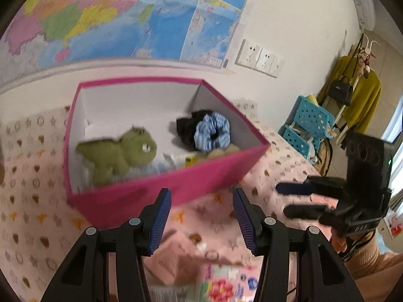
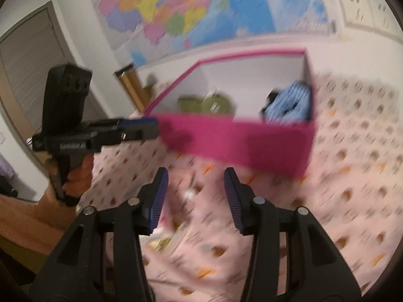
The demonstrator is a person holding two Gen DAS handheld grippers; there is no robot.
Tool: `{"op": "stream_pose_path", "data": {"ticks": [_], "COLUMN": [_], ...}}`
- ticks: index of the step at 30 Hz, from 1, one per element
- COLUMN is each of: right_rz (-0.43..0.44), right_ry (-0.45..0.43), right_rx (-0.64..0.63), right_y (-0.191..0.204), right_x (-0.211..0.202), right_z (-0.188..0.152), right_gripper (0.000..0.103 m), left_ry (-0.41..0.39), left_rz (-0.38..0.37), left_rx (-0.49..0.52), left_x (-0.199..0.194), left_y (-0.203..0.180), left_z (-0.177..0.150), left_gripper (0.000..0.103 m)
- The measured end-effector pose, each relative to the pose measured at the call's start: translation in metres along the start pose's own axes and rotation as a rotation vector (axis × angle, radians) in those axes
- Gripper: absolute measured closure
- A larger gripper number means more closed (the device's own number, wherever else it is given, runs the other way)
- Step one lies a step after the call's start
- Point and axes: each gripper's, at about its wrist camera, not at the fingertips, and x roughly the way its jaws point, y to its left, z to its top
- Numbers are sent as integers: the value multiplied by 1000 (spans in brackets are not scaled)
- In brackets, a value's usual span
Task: Organize soft objects
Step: 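Move the right gripper to the clear plastic packet and grasp it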
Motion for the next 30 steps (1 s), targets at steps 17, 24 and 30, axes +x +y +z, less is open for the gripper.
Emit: {"op": "stream_pose_path", "data": {"ticks": [17,24,30], "right_rz": [42,154,322], "right_ry": [111,86,163], "right_rx": [128,67,-81], "right_y": [-7,22,91], "right_x": [51,44,59], "right_z": [-21,-12,-22], "right_gripper": [55,55,55], "left_ry": [83,75,93], "left_rz": [36,87,118], "left_rx": [-123,-192,-249], "left_x": [-11,-24,-28], "left_y": [40,63,83], "left_z": [-73,-89,-103], "left_gripper": [51,51,51]}}
